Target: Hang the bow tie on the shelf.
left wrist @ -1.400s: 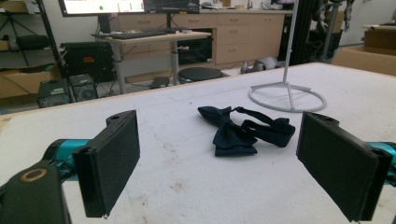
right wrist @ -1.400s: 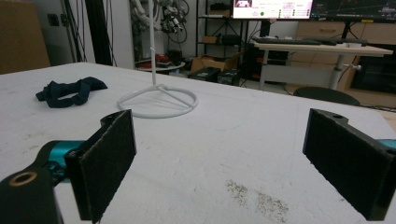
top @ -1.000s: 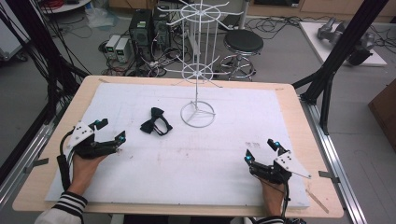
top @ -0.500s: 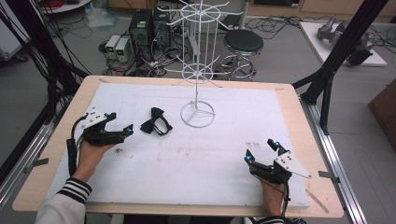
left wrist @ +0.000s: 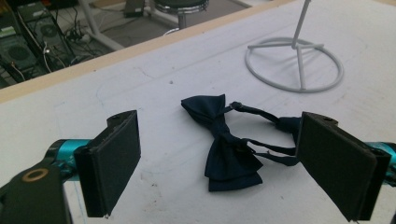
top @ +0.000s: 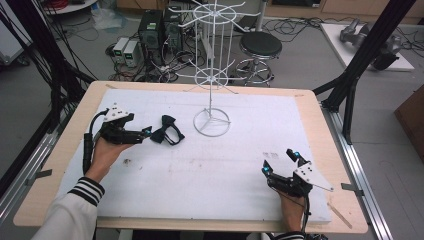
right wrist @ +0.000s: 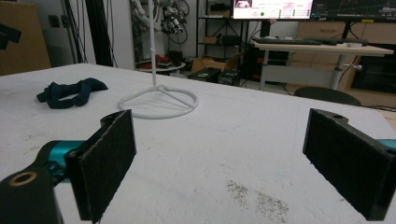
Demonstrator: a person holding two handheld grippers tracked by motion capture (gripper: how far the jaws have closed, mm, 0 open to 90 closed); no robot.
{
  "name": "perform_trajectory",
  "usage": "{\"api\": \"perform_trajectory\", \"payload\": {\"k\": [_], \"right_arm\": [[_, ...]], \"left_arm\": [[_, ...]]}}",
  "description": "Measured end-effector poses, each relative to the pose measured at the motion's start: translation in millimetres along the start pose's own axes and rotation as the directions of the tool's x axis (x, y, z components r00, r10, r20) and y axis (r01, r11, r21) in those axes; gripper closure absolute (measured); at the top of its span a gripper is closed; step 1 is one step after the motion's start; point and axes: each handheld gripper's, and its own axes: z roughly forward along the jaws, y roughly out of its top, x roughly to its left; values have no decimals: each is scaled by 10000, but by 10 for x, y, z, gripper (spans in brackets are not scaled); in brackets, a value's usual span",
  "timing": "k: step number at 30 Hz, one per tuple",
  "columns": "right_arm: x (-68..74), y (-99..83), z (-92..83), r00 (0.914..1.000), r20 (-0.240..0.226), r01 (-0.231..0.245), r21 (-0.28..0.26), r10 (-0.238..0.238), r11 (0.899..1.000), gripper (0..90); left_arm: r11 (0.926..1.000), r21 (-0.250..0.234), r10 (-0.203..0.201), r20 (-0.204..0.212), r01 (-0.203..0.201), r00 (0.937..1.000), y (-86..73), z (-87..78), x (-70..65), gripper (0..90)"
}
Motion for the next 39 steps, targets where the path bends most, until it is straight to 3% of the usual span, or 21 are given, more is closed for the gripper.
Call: {"api": "perform_trajectory", "payload": {"k": [13,24,28,34,39], "right_arm": [[0,-1,-2,10000,18,-44,-45,44,10000,86],[-6,-7,-17,10000,44,-8,-264,9,9997,86],[-9,-8,-20,10000,12,-68,-254,69,9997,86],[-9,-8,-20,10000,14,-58,-270,58,9996,86],[-12,-9,-21,10000,1,-57,-293,57,9996,86]], "left_arm": [[9920,1261,90,2,-89,10000,176,253,-44,156],[9700,2425,-62,-379,152,9993,271,513,-84,202],[9601,2795,7,-388,102,9992,278,604,-124,203],[9286,3682,-302,-493,463,9983,281,815,-138,215],[9150,3988,-465,-471,615,9978,250,919,-165,248]]}}
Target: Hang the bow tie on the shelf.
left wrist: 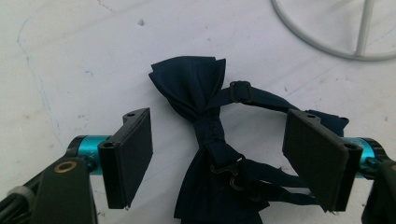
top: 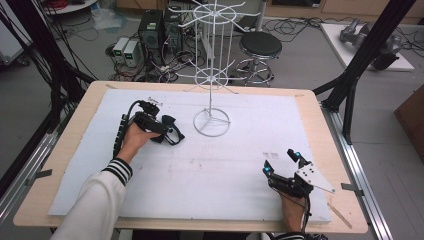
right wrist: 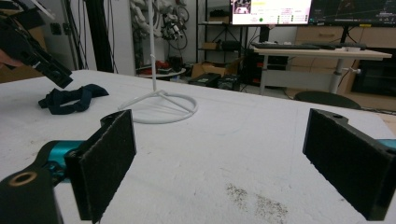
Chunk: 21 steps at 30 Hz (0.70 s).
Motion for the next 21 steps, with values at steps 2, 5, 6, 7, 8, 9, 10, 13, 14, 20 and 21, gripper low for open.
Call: {"api": "perform_trajectory", "payload": {"k": [2,5,6,7,8,9,10,13,14,20,21], "right_arm": [[1,0,0,10000,1,-6,4,6,10000,86],[2,0,-2,10000,10,10,20,-10,10000,86],[3,0,-1,10000,13,7,19,-7,10000,86],[1,0,0,10000,3,28,5,-28,10000,86],[0,0,-1,10000,4,29,7,-29,10000,86],[1,0,0,10000,1,17,6,-17,10000,86],[0,0,-1,10000,-9,31,5,-31,10000,86],[3,0,-2,10000,9,17,18,-17,10000,86],[3,0,-3,10000,3,-6,14,6,10000,86],[3,0,-4,10000,9,-21,13,21,10000,86],[2,-1,-3,10000,-3,-20,4,20,10000,86]], "left_arm": [[9999,110,46,-93,-45,9999,3,16,-8,253],[9998,198,-10,-196,14,9998,12,26,0,268],[9997,240,35,-239,-30,9997,15,26,8,273],[9996,291,-26,-326,35,9995,20,32,11,278],[9994,328,-105,-396,118,9992,23,37,14,286],[9993,344,-120,-386,134,9992,21,44,18,299],[9991,387,-162,-357,175,9992,21,50,22,304],[9990,403,-196,-418,213,9989,18,73,25,307],[9987,464,-193,-424,213,9989,18,78,30,326],[9977,574,-345,-363,365,9987,5,104,52,348],[9978,565,-342,-346,361,9988,5,103,53,353]]}}
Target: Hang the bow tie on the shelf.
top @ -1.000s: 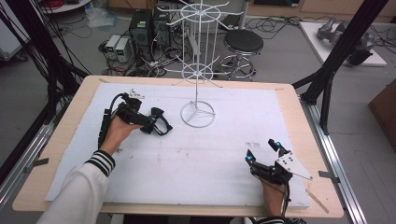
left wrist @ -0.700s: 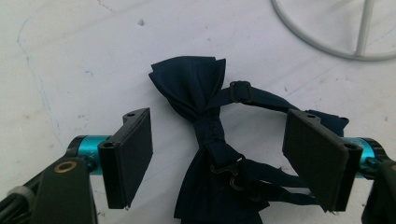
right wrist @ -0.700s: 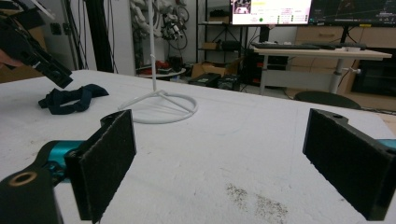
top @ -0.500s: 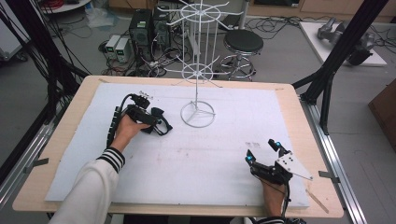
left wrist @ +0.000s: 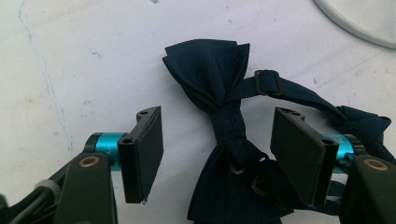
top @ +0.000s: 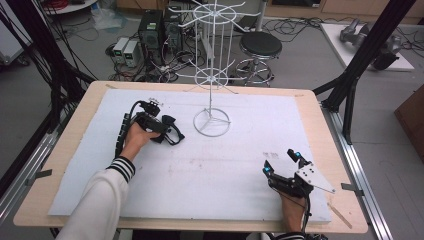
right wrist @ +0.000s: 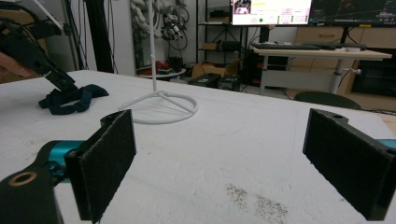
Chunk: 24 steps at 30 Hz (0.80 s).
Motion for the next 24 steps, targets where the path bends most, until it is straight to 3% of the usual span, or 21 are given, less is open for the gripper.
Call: {"api": "perform_trajectory", "payload": {"k": [13,17,24], "right_arm": [[0,0,0,10000,6,-9,-2,9,10000,86],[3,-1,-2,10000,15,-33,1,33,10000,86],[1,-1,0,10000,27,27,-20,-27,10000,86]], "left_arm": [[9995,318,-11,264,3,9997,-9,75,-11,469],[9993,375,39,488,-58,9988,-14,107,-10,561],[9994,330,35,278,-44,9996,-16,104,-1,685]]}}
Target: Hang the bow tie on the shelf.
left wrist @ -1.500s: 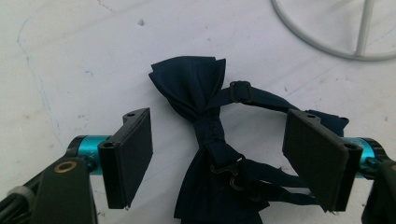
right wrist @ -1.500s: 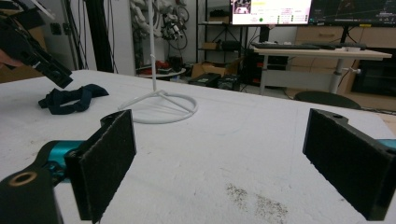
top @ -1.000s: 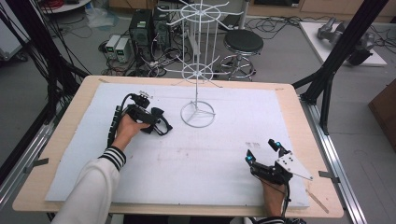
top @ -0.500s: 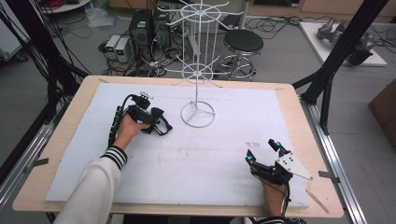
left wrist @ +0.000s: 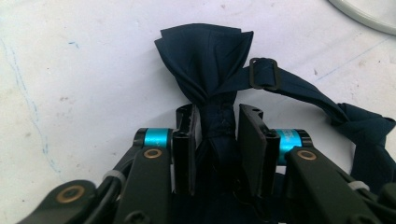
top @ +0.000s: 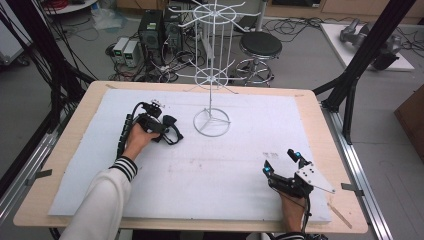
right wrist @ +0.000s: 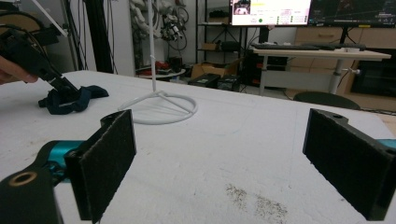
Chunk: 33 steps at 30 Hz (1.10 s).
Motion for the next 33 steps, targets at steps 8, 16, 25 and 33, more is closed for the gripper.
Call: {"api": "perform_trajectory", "payload": {"k": [8,16,25,33], "right_arm": [[1,0,-1,10000,9,5,2,-5,10000,86],[2,0,-3,10000,10,-28,19,28,10000,86],[4,0,-2,10000,-1,-9,10,9,10000,86],[4,0,1,10000,40,61,-13,-61,10000,86]], "left_arm": [[9994,-98,321,-165,-323,9993,-11,-12,-37,737],[9969,-670,407,-155,-416,9991,-65,-73,-9,746],[9728,-2311,179,66,-159,9998,-154,-289,84,747],[9311,-3639,323,87,-269,9994,-155,-532,106,748]]}}
